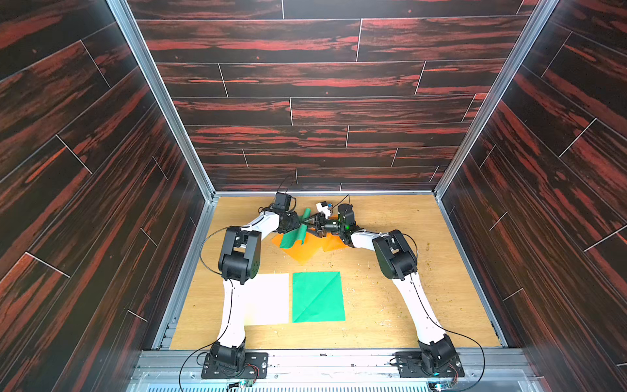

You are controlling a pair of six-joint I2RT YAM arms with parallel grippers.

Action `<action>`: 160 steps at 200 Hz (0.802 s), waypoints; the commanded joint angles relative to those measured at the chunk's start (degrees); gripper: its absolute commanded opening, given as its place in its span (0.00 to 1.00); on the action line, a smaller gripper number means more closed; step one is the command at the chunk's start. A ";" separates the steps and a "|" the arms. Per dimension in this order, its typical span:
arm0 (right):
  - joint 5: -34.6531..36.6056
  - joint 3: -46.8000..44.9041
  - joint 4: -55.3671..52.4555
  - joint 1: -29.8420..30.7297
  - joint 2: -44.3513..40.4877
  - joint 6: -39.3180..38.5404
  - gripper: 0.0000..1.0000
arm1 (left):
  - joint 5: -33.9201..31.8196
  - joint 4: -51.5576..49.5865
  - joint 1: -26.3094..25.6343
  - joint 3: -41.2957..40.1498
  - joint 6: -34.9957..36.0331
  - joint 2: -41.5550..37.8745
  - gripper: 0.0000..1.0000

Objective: Sort the scattered colored papers by color
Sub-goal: Pick up the colored paper from the center of the board.

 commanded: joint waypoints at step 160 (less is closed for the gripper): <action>-1.81 -13.06 31.67 0.62 0.12 18.94 0.70 | 0.86 -3.50 -0.03 -1.55 0.17 3.20 0.38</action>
